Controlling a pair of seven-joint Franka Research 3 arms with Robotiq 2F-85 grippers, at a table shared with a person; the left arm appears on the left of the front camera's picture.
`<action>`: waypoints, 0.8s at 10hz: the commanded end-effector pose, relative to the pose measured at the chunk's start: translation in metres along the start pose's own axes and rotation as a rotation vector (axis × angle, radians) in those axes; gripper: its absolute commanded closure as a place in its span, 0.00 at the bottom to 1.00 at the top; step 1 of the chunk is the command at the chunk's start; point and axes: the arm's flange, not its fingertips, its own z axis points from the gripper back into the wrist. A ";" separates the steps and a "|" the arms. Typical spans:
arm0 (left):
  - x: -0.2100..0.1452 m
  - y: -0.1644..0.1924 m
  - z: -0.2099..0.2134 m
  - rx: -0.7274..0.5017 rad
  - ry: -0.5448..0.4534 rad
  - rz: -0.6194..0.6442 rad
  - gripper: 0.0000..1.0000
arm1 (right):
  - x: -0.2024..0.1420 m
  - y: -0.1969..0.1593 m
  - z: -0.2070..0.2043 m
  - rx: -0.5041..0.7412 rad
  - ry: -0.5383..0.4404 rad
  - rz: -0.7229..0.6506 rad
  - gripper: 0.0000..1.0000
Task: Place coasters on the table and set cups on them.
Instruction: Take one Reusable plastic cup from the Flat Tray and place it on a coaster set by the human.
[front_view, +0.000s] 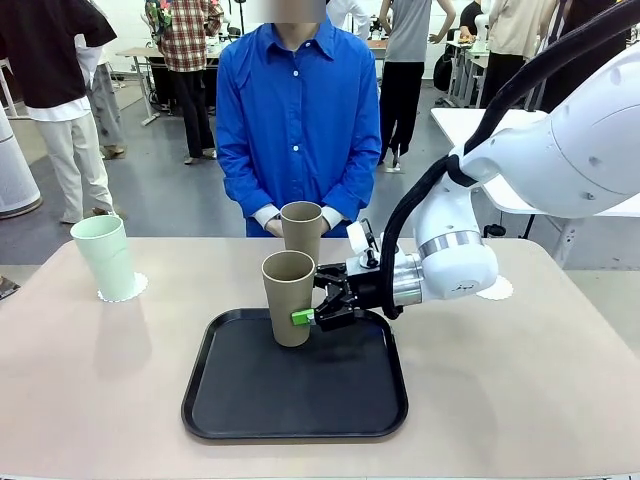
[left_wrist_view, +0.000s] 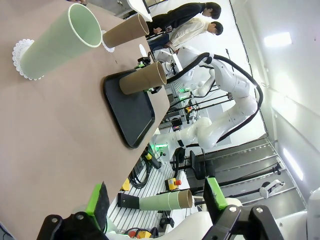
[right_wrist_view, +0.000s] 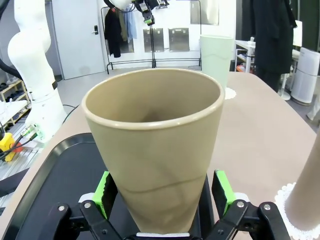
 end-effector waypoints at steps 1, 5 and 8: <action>0.000 -0.002 0.001 0.002 0.000 -0.004 0.00 | -0.002 -0.007 -0.012 0.016 0.009 -0.019 0.00; 0.000 -0.002 0.001 0.002 0.000 -0.004 0.00 | -0.011 -0.013 -0.029 0.072 -0.007 -0.045 0.00; 0.000 -0.002 0.001 0.002 0.000 -0.004 0.00 | -0.010 -0.012 -0.028 0.088 -0.034 -0.023 0.60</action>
